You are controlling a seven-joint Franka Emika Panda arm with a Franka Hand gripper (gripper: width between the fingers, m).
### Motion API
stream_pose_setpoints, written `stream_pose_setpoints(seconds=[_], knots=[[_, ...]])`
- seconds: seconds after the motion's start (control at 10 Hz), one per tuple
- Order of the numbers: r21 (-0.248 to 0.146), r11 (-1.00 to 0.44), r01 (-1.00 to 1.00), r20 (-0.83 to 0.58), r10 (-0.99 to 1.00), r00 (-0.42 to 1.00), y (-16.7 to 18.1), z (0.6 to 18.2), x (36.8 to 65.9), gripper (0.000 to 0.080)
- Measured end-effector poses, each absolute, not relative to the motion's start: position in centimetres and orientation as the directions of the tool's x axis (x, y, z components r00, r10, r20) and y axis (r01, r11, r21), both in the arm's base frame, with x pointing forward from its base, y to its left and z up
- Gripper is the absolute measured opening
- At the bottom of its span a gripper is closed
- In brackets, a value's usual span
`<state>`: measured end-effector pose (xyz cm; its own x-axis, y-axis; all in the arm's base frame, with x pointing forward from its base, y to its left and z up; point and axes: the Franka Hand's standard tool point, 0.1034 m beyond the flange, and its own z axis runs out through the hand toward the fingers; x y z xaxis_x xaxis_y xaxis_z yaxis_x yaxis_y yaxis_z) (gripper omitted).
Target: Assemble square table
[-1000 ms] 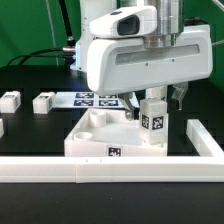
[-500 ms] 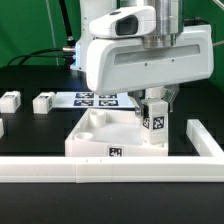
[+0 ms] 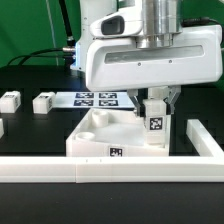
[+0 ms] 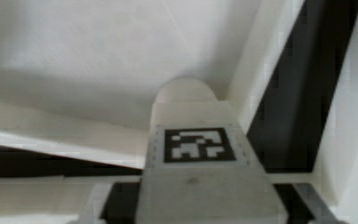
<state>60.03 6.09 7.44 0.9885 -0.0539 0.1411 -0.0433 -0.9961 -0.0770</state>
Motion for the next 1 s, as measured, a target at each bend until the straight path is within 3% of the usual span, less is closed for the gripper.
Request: stream_pose_setpoints(seconds=[0.3,0.6,1.0], knots=[[-0.138,-0.924,-0.356,0.133,-0.374,0.918,6.8,7.4,60.0,0.029],[-0.203,-0.742,-0.639,0.093,-0.664,0.742,8.3,7.4,60.0,0.029],[-0.23,-0.547,-0.805,0.029,-0.831,0.556,9.5,7.4,59.9,0.029]])
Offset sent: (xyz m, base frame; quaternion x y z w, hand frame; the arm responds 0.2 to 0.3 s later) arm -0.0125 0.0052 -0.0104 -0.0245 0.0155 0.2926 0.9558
